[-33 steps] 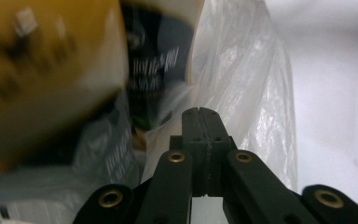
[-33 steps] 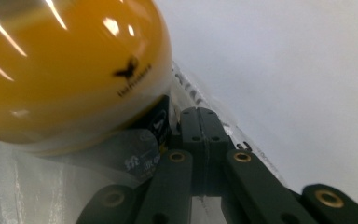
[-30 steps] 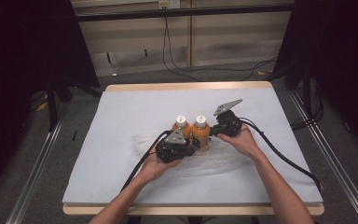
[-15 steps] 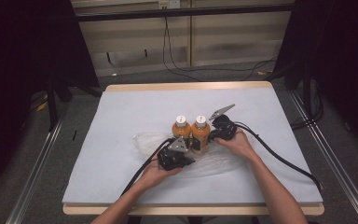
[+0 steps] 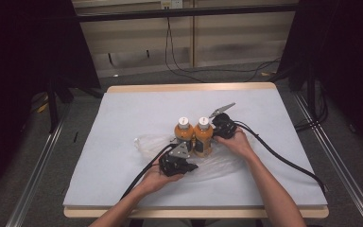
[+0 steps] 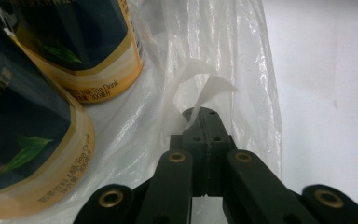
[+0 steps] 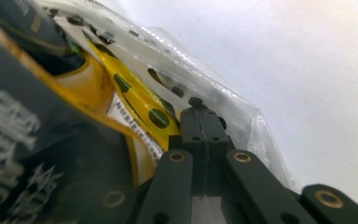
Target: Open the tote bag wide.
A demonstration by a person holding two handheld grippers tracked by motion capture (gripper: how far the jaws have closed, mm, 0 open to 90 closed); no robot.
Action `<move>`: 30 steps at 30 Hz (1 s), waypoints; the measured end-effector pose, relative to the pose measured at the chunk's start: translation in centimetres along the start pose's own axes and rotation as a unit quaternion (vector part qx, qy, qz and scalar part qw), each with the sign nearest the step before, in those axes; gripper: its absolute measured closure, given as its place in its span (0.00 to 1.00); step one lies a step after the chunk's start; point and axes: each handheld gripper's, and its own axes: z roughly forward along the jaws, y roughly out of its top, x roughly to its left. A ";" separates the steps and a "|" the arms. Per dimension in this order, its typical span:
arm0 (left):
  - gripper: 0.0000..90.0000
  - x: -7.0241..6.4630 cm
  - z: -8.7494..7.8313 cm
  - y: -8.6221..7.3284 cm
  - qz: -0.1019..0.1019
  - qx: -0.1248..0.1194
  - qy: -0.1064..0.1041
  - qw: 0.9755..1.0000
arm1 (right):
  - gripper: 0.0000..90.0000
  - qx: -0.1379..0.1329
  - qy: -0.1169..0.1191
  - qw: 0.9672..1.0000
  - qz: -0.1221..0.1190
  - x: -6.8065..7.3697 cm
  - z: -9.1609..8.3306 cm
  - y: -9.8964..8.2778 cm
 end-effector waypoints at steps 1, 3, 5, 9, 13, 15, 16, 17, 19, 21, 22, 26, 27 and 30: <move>1.00 0.0 0.0 0.0 0.001 0.000 0.000 1.000 | 1.00 -0.001 -0.001 1.000 -0.002 0.0 0.1 0.1; 1.00 0.0 0.0 0.0 0.000 0.000 -0.001 1.000 | 1.00 0.002 -0.009 1.000 -0.001 0.0 0.1 0.2; 1.00 0.0 0.0 -0.1 -0.001 -0.001 -0.002 1.000 | 1.00 -0.001 -0.009 1.000 -0.004 -0.1 0.3 0.4; 1.00 -0.1 -0.1 -0.1 -0.002 0.000 -0.002 1.000 | 1.00 0.000 -0.012 1.000 0.001 -0.3 0.6 0.8; 1.00 -0.1 0.0 -0.2 -0.007 -0.009 -0.008 1.000 | 1.00 -0.004 -0.017 1.000 -0.004 -0.6 1.1 1.3; 1.00 0.0 0.1 -0.3 -0.010 -0.011 -0.014 1.000 | 1.00 0.000 -0.032 0.999 -0.013 -0.4 1.4 1.8; 1.00 0.0 0.1 -0.3 -0.011 -0.013 -0.015 1.000 | 1.00 -0.001 -0.033 0.999 -0.013 -0.4 1.5 1.8; 1.00 0.0 0.1 -0.3 -0.010 -0.012 -0.015 1.000 | 1.00 -0.002 -0.034 0.999 -0.010 -0.5 1.6 1.9; 1.00 -0.2 0.1 -0.2 -0.009 -0.009 -0.018 1.000 | 1.00 -0.009 -0.033 0.999 -0.006 -0.6 1.8 2.0; 1.00 -0.3 0.1 -0.2 -0.005 -0.008 -0.026 1.000 | 1.00 -0.008 -0.032 0.999 -0.004 -0.7 1.8 2.1; 1.00 -0.5 0.3 -0.2 -0.004 -0.014 -0.031 0.999 | 1.00 -0.006 -0.036 0.999 -0.001 -0.7 1.9 2.2; 1.00 -0.8 0.4 0.0 0.004 -0.012 -0.032 0.999 | 1.00 -0.005 -0.043 0.999 0.004 -0.9 2.2 2.6; 1.00 -0.8 0.5 0.0 0.003 -0.015 -0.032 0.999 | 1.00 -0.008 -0.043 0.999 0.005 -1.0 2.3 2.7; 1.00 -1.0 0.4 0.0 0.007 -0.007 -0.031 0.999 | 1.00 -0.012 -0.046 0.999 0.011 -1.1 2.5 2.8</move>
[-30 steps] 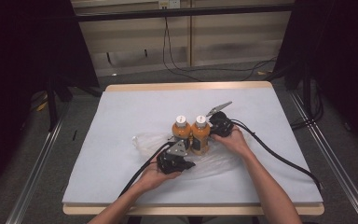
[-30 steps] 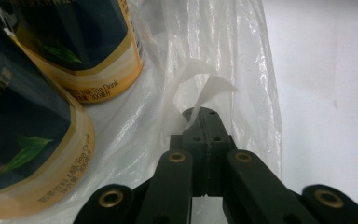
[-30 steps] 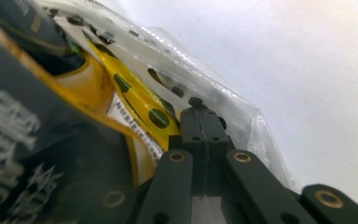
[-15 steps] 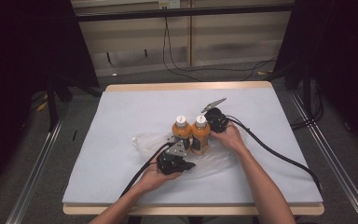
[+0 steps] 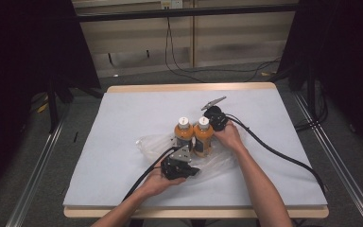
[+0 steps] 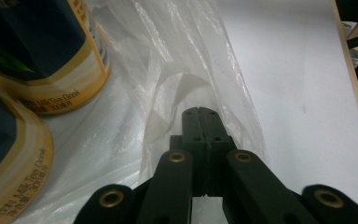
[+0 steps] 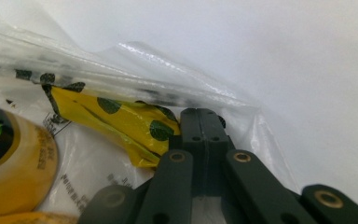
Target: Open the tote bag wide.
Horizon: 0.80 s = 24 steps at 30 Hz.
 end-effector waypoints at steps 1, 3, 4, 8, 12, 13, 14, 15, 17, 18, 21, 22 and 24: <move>1.00 -0.1 0.1 0.0 -0.003 -0.004 -0.002 1.000 | 1.00 0.001 0.000 1.000 0.003 -0.1 0.0 0.1; 1.00 -0.1 0.0 -0.1 -0.005 -0.003 -0.004 1.000 | 1.00 0.002 0.000 1.000 0.004 -0.2 0.1 0.2; 1.00 -0.1 0.0 -0.1 -0.003 -0.003 -0.004 1.000 | 1.00 0.005 -0.003 1.000 0.008 -0.1 0.1 0.3; 1.00 -0.3 0.1 -0.1 -0.002 -0.007 -0.006 1.000 | 1.00 0.000 -0.013 1.000 0.008 0.0 0.4 0.4; 1.00 -0.5 0.0 -0.1 0.000 -0.002 -0.004 1.000 | 1.00 -0.003 -0.015 1.000 0.007 -0.1 0.6 0.5; 1.00 -0.5 0.0 -0.1 -0.001 0.001 -0.005 1.000 | 1.00 -0.001 -0.015 1.000 0.012 -0.1 0.6 0.5; 1.00 -0.5 0.0 -0.1 -0.001 0.001 -0.005 1.000 | 1.00 -0.001 -0.015 1.000 0.012 -0.1 0.6 0.5; 1.00 -0.5 0.0 -0.1 0.000 -0.002 -0.007 1.000 | 1.00 -0.002 -0.016 1.000 0.014 -0.1 0.6 0.6; 1.00 -0.5 0.1 -0.1 0.000 -0.005 -0.008 1.000 | 1.00 0.001 -0.021 1.000 0.017 -0.3 0.8 0.9; 1.00 -0.6 0.1 -0.1 -0.002 -0.006 -0.010 1.000 | 1.00 -0.001 -0.021 1.000 0.015 -0.3 0.9 1.0; 1.00 -0.7 0.1 0.0 0.006 0.000 -0.008 1.000 | 1.00 0.000 -0.023 1.000 0.016 -0.4 1.0 1.1; 1.00 -0.8 0.2 0.0 0.005 -0.006 -0.011 1.000 | 1.00 0.000 -0.028 1.000 0.014 -0.5 1.0 1.2; 1.00 -1.1 0.2 0.0 0.004 -0.004 -0.013 1.000 | 1.00 0.001 -0.033 0.999 0.017 -0.5 1.1 1.3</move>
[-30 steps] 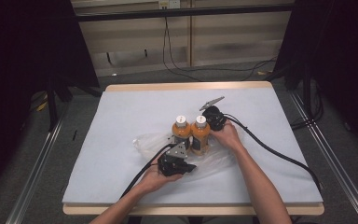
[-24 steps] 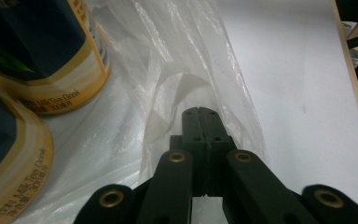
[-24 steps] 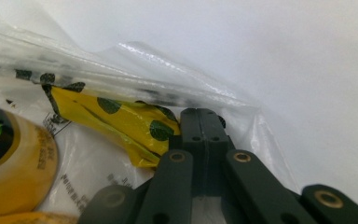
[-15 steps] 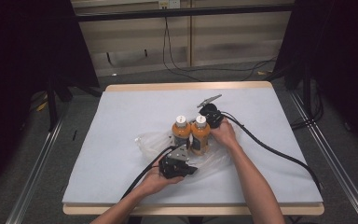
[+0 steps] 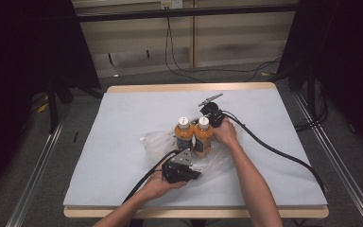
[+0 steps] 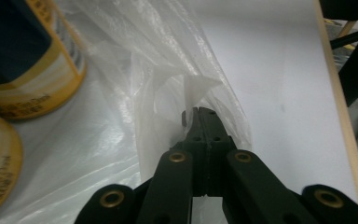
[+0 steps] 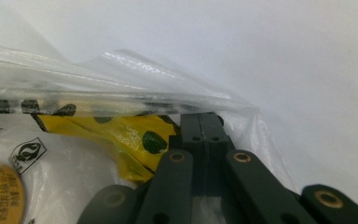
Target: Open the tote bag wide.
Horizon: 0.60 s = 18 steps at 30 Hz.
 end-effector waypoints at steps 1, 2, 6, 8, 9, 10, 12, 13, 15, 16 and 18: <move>1.00 -0.2 0.0 0.1 0.007 0.004 0.000 1.000 | 1.00 -0.001 -0.002 1.000 -0.003 0.0 0.1 0.1; 1.00 -0.2 -0.1 0.1 0.005 0.008 0.003 1.000 | 1.00 0.002 -0.005 1.000 0.001 0.0 0.1 0.1; 1.00 -0.2 0.0 0.1 0.008 0.007 -0.001 1.000 | 1.00 0.000 -0.010 1.000 0.003 -0.2 0.2 0.3; 1.00 -0.4 0.1 0.0 0.006 0.000 -0.007 1.000 | 1.00 -0.002 -0.016 1.000 0.003 -0.3 0.4 0.5; 1.00 -0.4 0.1 0.0 0.006 0.000 -0.007 1.000 | 1.00 -0.002 -0.016 1.000 0.003 -0.3 0.4 0.5; 1.00 -0.4 0.1 0.0 0.010 0.001 -0.009 1.000 | 1.00 0.002 -0.018 1.000 0.007 -0.2 0.4 0.5; 1.00 -0.5 0.0 0.1 0.010 0.006 -0.009 1.000 | 1.00 0.001 -0.021 1.000 0.003 -0.3 0.5 0.7; 1.00 -0.6 0.0 0.0 0.011 0.005 -0.010 1.000 | 1.00 0.000 -0.023 1.000 -0.003 -0.4 0.5 0.7; 1.00 -0.8 0.0 0.0 0.017 0.005 -0.016 1.000 | 1.00 0.001 -0.033 0.999 0.003 -0.3 0.7 0.8; 1.00 -0.9 0.0 0.1 0.019 0.010 -0.013 1.000 | 1.00 -0.002 -0.031 1.000 -0.002 -0.5 0.7 0.9; 1.00 -1.0 0.0 0.1 0.017 0.007 -0.019 1.000 | 1.00 0.000 -0.034 0.999 0.008 -0.5 0.8 1.0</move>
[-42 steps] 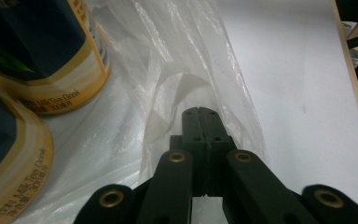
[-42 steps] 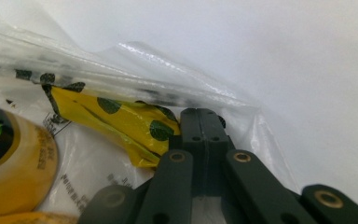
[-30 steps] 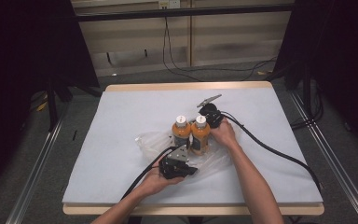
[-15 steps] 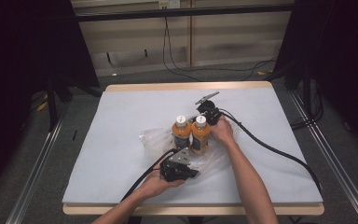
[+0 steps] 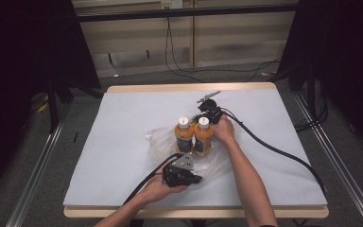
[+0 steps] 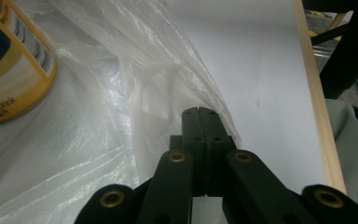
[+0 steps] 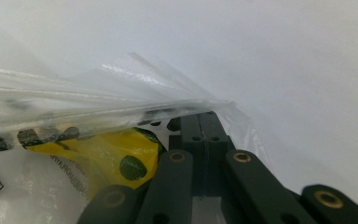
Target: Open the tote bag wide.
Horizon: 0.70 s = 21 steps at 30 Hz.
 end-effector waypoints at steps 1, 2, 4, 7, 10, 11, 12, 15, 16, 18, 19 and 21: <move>1.00 0.0 0.0 0.0 0.000 0.000 0.000 1.000 | 1.00 0.000 0.000 1.000 0.000 0.0 0.0 0.0; 1.00 -0.1 0.0 0.0 0.003 0.001 0.000 1.000 | 1.00 0.000 -0.002 1.000 -0.001 0.0 0.0 0.0; 1.00 -0.2 0.0 0.0 0.004 0.004 -0.005 1.000 | 1.00 0.000 -0.007 1.000 -0.003 0.0 0.1 0.2; 1.00 -0.3 0.0 0.1 0.014 0.007 -0.004 1.000 | 1.00 -0.005 -0.009 1.000 0.006 -0.3 0.3 0.3; 1.00 -0.2 -0.1 0.2 0.013 0.013 -0.001 1.000 | 1.00 -0.002 -0.016 1.000 0.006 -0.2 0.4 0.4; 1.00 -0.2 -0.1 0.2 0.013 0.013 -0.001 1.000 | 1.00 -0.002 -0.016 1.000 0.006 -0.2 0.4 0.4; 1.00 -0.1 -0.2 0.2 0.013 0.013 -0.002 1.000 | 1.00 -0.006 -0.022 1.000 0.003 -0.1 0.5 0.4; 1.00 0.3 -0.6 0.0 0.005 0.016 0.007 1.000 | 1.00 -0.009 -0.023 1.000 0.002 0.0 0.6 0.5; 1.00 0.3 -0.6 0.0 0.005 0.016 0.007 1.000 | 1.00 -0.009 -0.023 1.000 0.002 0.0 0.6 0.5; 1.00 0.5 -0.8 -0.1 0.006 0.021 0.010 1.000 | 1.00 -0.014 -0.025 1.000 0.003 0.0 0.8 0.6; 1.00 0.6 -1.0 -0.1 0.002 0.025 0.018 1.000 | 1.00 -0.014 -0.025 1.000 0.000 0.0 0.9 0.6; 1.00 0.8 -1.2 -0.2 -0.002 0.026 0.019 0.999 | 1.00 -0.015 -0.026 1.000 0.000 -0.1 1.0 0.7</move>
